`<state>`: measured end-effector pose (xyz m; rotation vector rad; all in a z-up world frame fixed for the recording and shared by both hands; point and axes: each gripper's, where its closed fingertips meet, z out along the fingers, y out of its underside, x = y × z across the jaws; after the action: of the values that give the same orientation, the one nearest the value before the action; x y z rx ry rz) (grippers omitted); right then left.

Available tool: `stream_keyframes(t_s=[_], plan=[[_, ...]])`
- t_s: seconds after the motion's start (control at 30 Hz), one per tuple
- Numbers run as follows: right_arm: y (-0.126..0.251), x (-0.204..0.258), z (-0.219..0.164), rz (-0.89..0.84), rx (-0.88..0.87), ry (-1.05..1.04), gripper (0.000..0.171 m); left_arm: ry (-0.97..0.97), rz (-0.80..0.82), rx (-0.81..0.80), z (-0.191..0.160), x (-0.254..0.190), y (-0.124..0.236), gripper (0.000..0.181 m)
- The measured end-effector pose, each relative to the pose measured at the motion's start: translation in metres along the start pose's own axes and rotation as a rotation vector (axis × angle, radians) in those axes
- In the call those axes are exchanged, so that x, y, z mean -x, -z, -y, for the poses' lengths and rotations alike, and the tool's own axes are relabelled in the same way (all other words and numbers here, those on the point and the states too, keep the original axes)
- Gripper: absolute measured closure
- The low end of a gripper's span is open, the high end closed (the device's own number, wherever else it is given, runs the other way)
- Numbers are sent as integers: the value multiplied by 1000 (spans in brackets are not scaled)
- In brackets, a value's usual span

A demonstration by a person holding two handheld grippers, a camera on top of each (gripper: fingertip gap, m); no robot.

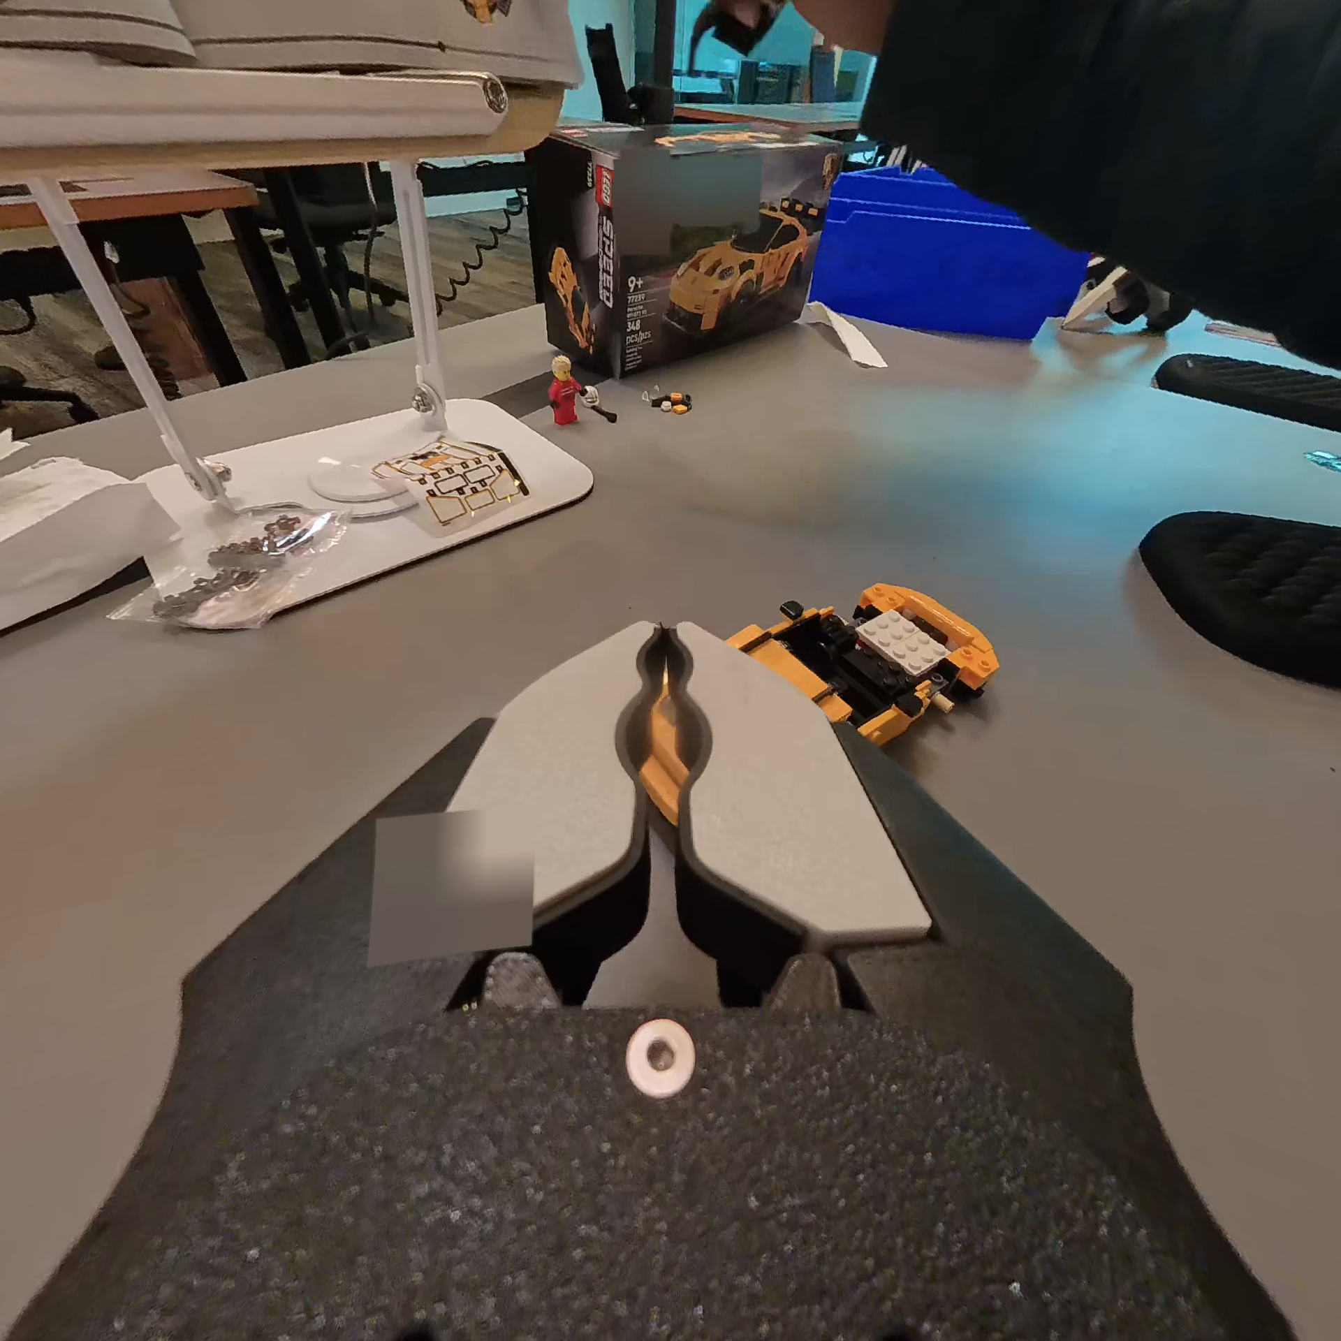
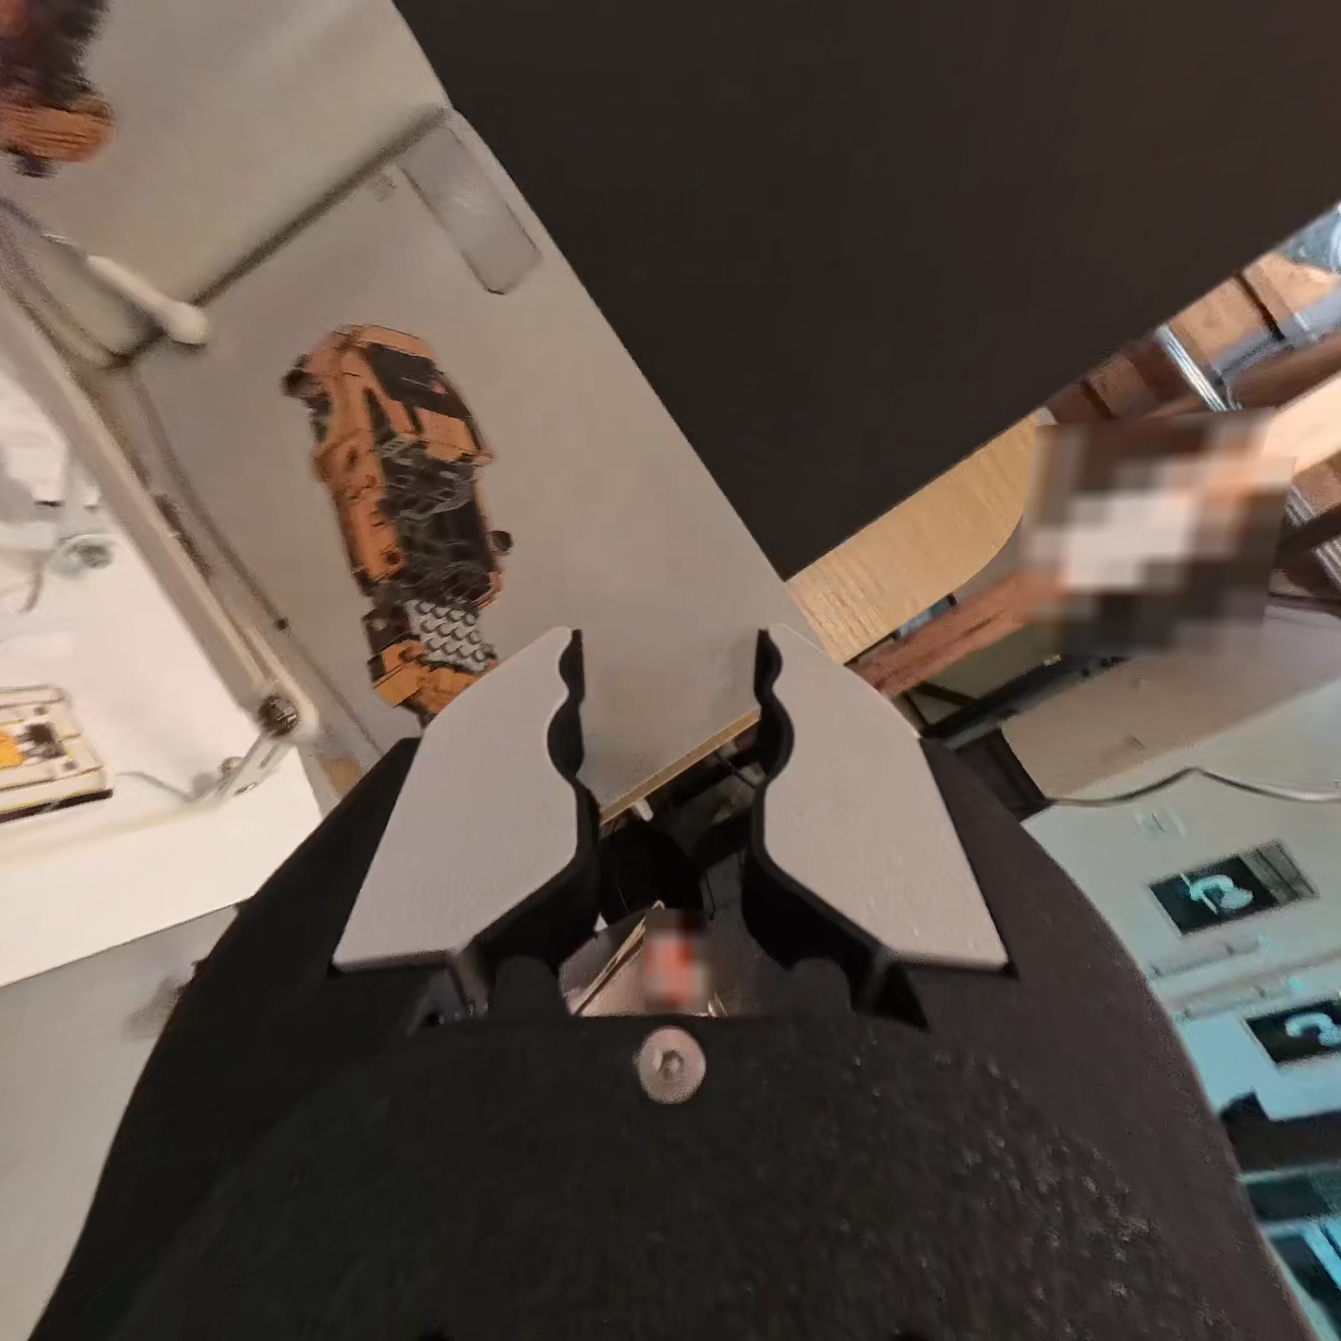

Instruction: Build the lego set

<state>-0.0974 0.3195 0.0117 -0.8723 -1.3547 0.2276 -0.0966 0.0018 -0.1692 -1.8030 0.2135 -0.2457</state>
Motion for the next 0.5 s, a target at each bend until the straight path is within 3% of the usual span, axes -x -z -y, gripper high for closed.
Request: stream_keyframes(t_s=[0.07, 0.27, 0.5], plan=[[-12, -2, -8, -11, 49, -59, 115, -4, -3, -5, 1, -1, 1, 181], [-18, -3, -9, -60, 47, -121, 113, 2, -26, -3, 1, -4, 1, 181], [-20, -1, -12, -88, 29, -149, 140, -7, -37, 4, -1, -8, -1, 181]])
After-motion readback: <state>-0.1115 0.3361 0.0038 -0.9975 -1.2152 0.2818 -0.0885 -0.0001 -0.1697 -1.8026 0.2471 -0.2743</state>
